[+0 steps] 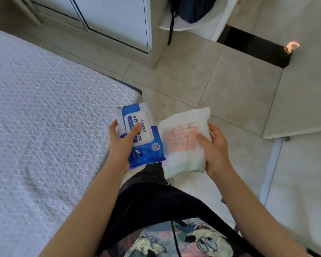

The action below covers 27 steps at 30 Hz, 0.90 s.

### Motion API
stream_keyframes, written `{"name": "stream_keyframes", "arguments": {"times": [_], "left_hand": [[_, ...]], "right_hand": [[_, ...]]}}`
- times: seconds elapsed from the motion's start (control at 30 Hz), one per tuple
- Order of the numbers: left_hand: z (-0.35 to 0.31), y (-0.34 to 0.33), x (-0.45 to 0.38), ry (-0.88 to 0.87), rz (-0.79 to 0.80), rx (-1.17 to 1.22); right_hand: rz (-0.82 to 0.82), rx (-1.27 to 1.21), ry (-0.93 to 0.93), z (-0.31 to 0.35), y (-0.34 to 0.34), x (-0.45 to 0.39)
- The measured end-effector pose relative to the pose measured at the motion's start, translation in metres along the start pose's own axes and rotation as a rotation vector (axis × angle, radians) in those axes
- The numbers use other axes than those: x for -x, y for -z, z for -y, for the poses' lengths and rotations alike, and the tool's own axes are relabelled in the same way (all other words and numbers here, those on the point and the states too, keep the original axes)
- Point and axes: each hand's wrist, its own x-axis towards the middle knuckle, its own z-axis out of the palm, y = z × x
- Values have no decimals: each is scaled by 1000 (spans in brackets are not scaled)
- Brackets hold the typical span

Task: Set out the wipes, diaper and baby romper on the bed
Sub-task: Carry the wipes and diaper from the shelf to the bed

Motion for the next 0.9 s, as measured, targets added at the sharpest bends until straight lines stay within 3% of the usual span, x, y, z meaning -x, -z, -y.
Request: {"name": "stream_keyframes", "arguments": {"times": [0.53,0.9], "left_hand": [[-152,-72,-185,13,-125,139],[-228,-102,-291,-9,-354,324]], "right_hand": [[160,146,-1,149,-151,-209],[477,348,-38,234,-275,-356]]}}
